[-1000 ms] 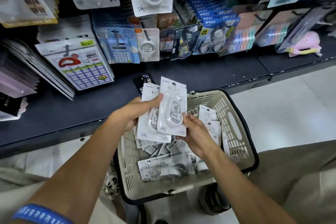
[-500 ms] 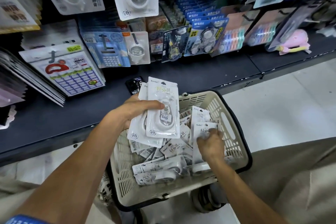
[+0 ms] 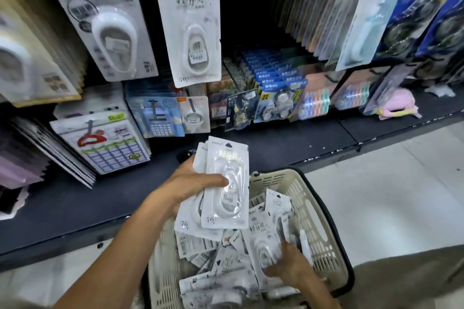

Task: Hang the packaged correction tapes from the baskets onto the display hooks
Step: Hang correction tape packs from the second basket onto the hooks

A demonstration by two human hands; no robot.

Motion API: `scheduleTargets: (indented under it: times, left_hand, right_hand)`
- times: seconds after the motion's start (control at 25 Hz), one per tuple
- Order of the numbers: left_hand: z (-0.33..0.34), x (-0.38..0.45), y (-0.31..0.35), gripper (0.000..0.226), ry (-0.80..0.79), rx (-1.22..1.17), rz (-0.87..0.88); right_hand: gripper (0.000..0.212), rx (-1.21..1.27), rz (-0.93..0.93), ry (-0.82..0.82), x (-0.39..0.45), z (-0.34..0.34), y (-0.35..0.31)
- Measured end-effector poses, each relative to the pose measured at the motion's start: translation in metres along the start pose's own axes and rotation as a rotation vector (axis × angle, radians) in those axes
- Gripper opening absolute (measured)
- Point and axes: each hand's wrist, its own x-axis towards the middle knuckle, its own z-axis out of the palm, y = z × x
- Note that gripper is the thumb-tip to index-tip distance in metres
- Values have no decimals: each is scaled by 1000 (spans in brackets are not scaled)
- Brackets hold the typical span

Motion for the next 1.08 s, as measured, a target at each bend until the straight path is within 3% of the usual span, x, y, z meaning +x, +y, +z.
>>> scheduleTargets:
  times: [0.08, 0.2, 0.28, 0.44, 0.56, 0.72, 0.96, 1.04, 1.08]
  left_hand:
    - [0, -14, 32, 79, -15, -19, 95]
    - [-8, -40, 89, 79, 2, -95, 291]
    - [-20, -57, 125, 70, 13, -150, 422]
    - [-40, -77, 165, 69, 82, -260, 557]
    - [-37, -77, 165, 70, 118, -305, 569]
    - [-33, -76, 161, 66, 101, -351, 588]
    - [-33, -73, 157, 66, 84, -360, 600]
    - [-32, -73, 155, 71, 97, -362, 600]
    - [-30, -72, 154, 74, 99, -358, 596]
  right_hand:
    - [65, 274, -61, 44, -5, -25, -14]
    - [35, 568, -387, 266, -35, -87, -67]
    - [21, 709, -586, 263, -65, -132, -109]
    - [28, 840, -808, 216, -115, -206, -187]
    - [27, 845, -784, 250, -125, -234, -229]
    - [22, 893, -691, 341, -119, -240, -226]
    - [55, 968, -589, 367, -119, -225, -253]
    - [40, 856, -725, 391, -129, -206, -261]
    - [31, 810, -820, 299, -136, -193, -264]
